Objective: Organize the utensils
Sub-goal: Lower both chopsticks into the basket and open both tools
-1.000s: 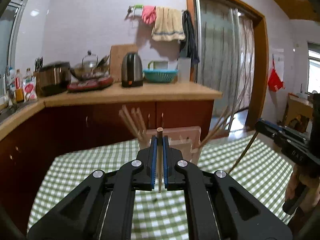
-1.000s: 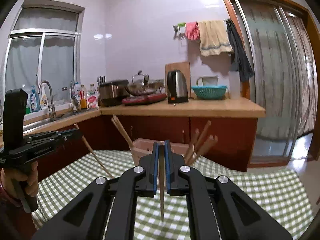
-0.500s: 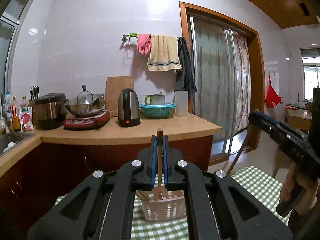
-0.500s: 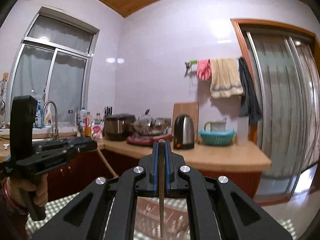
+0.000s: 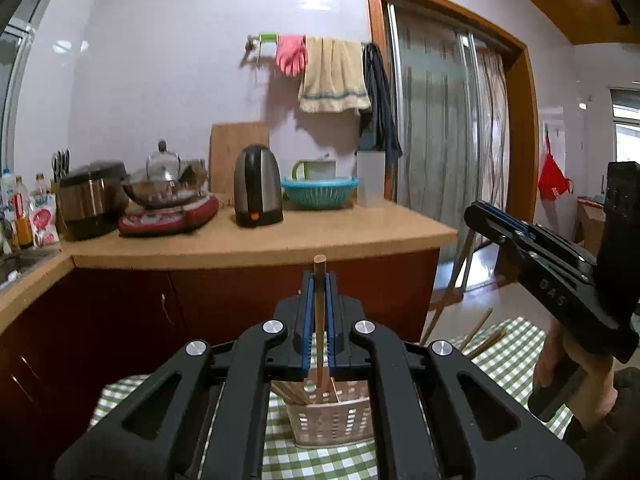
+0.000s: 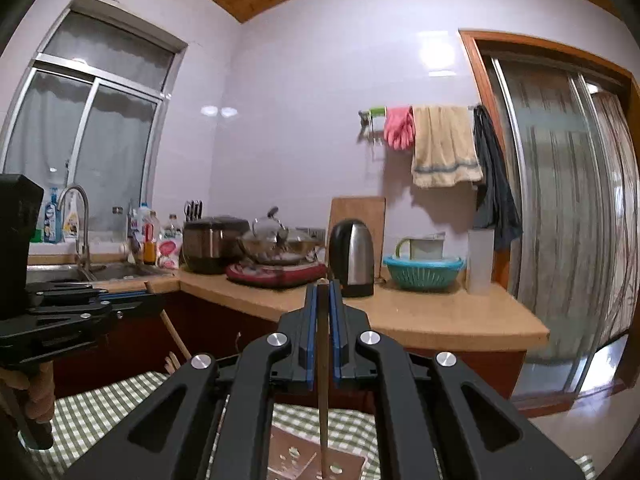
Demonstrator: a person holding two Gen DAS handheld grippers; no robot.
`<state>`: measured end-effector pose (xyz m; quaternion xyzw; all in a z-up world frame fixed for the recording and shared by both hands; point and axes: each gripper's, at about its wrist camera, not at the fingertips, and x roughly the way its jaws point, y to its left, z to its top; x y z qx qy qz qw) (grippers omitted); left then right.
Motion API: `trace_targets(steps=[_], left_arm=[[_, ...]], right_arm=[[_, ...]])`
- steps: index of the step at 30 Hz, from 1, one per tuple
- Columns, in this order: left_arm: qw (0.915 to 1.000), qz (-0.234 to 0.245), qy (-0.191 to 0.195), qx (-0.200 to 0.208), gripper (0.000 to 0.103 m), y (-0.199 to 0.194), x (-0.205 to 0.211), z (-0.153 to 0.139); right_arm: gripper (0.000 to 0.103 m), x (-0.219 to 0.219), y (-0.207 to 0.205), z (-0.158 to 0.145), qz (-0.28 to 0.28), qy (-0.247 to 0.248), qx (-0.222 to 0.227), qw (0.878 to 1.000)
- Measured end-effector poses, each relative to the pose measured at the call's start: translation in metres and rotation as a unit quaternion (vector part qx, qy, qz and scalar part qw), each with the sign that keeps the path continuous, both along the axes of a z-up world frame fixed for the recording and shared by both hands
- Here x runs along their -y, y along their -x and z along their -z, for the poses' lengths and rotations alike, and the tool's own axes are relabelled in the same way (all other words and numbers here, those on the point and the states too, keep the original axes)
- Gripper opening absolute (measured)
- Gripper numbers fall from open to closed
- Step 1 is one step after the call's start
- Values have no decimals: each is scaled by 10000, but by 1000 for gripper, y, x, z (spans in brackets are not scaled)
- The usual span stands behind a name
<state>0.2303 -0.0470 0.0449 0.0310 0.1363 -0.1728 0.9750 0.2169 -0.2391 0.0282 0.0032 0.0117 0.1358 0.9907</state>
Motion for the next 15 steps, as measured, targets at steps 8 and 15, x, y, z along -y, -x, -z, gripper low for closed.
trace_targets(steps=[8,15], left_arm=[[9988,20,-73,-483,11,-28,7,38],[9987,-95,10,-506,49,-29,3,45]], right_arm=[[7,-2,-25,26,80,24,-619,9980],[32,-6,-20,25,67,22,-664,9978]])
